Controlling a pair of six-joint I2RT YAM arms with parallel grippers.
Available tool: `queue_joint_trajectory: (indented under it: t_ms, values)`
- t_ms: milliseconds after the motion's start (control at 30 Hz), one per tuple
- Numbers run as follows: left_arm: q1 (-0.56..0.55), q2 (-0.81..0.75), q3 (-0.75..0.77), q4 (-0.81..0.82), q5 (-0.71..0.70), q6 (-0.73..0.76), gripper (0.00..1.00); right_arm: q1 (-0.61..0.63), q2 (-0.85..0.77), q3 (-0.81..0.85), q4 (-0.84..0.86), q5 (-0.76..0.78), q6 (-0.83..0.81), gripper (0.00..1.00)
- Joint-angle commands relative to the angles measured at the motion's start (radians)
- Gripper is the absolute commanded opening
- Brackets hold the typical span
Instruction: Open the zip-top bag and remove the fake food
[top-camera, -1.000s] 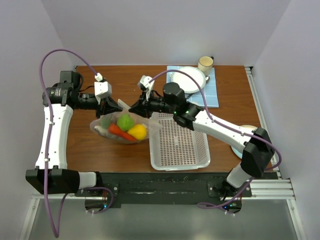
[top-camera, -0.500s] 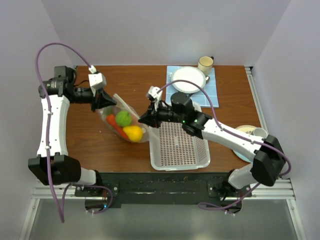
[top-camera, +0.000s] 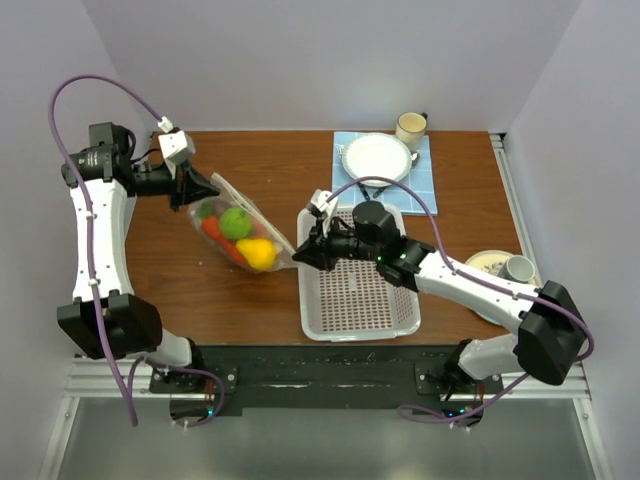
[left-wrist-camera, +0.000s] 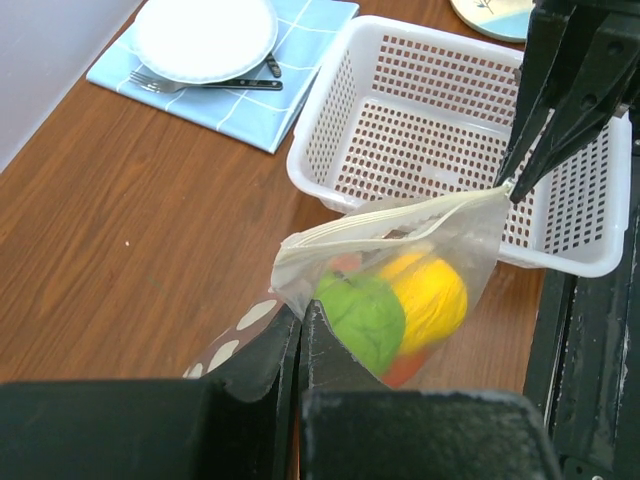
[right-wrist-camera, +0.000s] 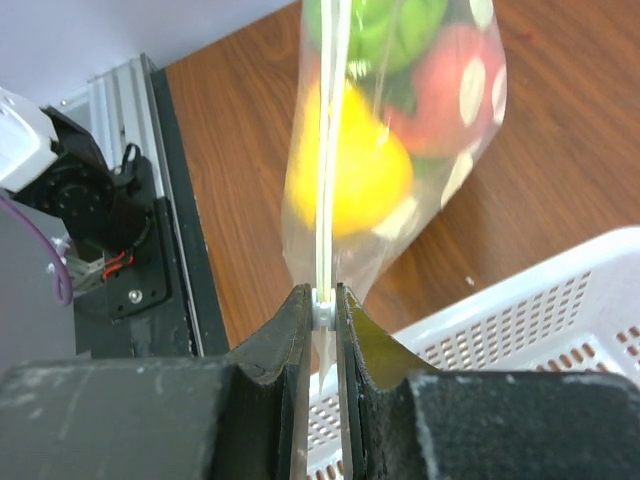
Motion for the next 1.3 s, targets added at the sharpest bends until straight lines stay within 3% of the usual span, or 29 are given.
queue_joint_trajectory:
  t_ms: [0, 133, 233, 267, 333, 367, 433, 467, 733, 1267]
  values:
    - [0.038, -0.004, 0.029, 0.046, 0.036, -0.001, 0.0, -0.001, -0.036, -0.056, -0.045, 0.016, 0.022, 0.1]
    - [0.046, 0.029, 0.078, 0.031, 0.028, -0.002, 0.0, -0.001, -0.069, -0.119, -0.053, 0.042, 0.033, 0.16]
    - [0.046, 0.039, 0.076, 0.029, 0.053, -0.007, 0.0, 0.001, -0.075, -0.116, -0.062, 0.055, 0.032, 0.31]
    - [0.044, 0.034, 0.068, 0.03, 0.062, -0.005, 0.0, -0.001, -0.075, -0.11, -0.065, 0.06, 0.027, 0.46]
    - [0.038, 0.025, 0.03, 0.028, 0.08, -0.004, 0.0, -0.001, -0.074, -0.071, -0.082, 0.069, 0.021, 0.63]
    - [0.035, 0.01, 0.014, 0.028, 0.082, -0.001, 0.0, 0.001, -0.066, -0.051, -0.093, 0.072, 0.012, 0.79]
    - [0.021, -0.006, -0.049, 0.028, 0.079, 0.013, 0.0, 0.001, -0.059, 0.017, -0.122, 0.074, -0.001, 0.94]
    - [0.015, -0.027, -0.073, 0.028, 0.076, 0.022, 0.0, 0.002, -0.048, 0.043, -0.15, 0.08, -0.019, 0.96]
    - [-0.068, -0.107, -0.237, 0.028, 0.01, 0.074, 0.0, 0.001, 0.006, 0.227, -0.182, 0.256, -0.126, 0.98]
    - [-0.086, -0.175, -0.3, 0.028, -0.053, 0.087, 0.0, -0.01, 0.274, 0.356, -0.075, 0.32, -0.165, 0.94]
